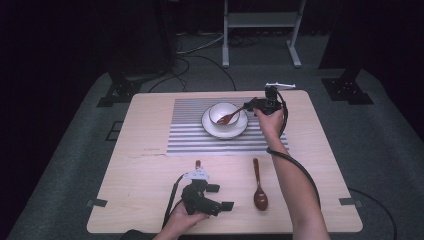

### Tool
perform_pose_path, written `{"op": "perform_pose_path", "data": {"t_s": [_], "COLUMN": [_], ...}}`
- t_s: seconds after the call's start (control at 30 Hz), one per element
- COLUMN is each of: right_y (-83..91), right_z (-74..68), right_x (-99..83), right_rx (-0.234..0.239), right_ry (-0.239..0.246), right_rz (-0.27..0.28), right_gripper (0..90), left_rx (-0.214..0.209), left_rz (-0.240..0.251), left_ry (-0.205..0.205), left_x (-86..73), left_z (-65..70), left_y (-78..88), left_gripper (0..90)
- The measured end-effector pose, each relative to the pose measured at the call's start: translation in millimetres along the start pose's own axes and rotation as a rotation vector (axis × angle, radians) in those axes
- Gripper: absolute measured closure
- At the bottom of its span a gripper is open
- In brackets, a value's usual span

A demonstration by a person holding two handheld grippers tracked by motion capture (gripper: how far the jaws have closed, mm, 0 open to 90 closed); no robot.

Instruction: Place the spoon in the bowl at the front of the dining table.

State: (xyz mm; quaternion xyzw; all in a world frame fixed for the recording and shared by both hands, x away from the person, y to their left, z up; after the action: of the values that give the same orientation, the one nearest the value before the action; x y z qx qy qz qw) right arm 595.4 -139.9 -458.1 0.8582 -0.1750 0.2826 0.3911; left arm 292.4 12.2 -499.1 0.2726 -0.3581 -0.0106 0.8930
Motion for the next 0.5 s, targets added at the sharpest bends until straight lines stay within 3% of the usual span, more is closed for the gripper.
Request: {"op": "perform_pose_path", "data": {"t_s": [0.5], "right_y": [18.2], "right_z": [8.7], "right_x": [-5.6], "right_rx": [0.02], "right_ry": [0.004], "right_rz": [0.009], "right_gripper": [59.4], "left_rx": [0.004], "left_rz": [0.007], "left_ry": [0.001], "left_x": [2.1], "left_z": [-1.0], "left_y": [1.1], "left_gripper": [6.7]}}
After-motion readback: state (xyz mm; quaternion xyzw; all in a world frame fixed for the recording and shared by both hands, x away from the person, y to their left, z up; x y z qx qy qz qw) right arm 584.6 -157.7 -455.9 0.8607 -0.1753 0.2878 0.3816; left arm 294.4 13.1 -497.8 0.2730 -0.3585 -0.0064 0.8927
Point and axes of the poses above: each handheld gripper's, and its own axes: y roughly backward along the jaws, x roughly out of its top, z roughly to its right, the point moved 9 cm from there along -y, roughly forward along the jaws, and after that the axes turned 11 degrees about y, right-handed, at the moved point
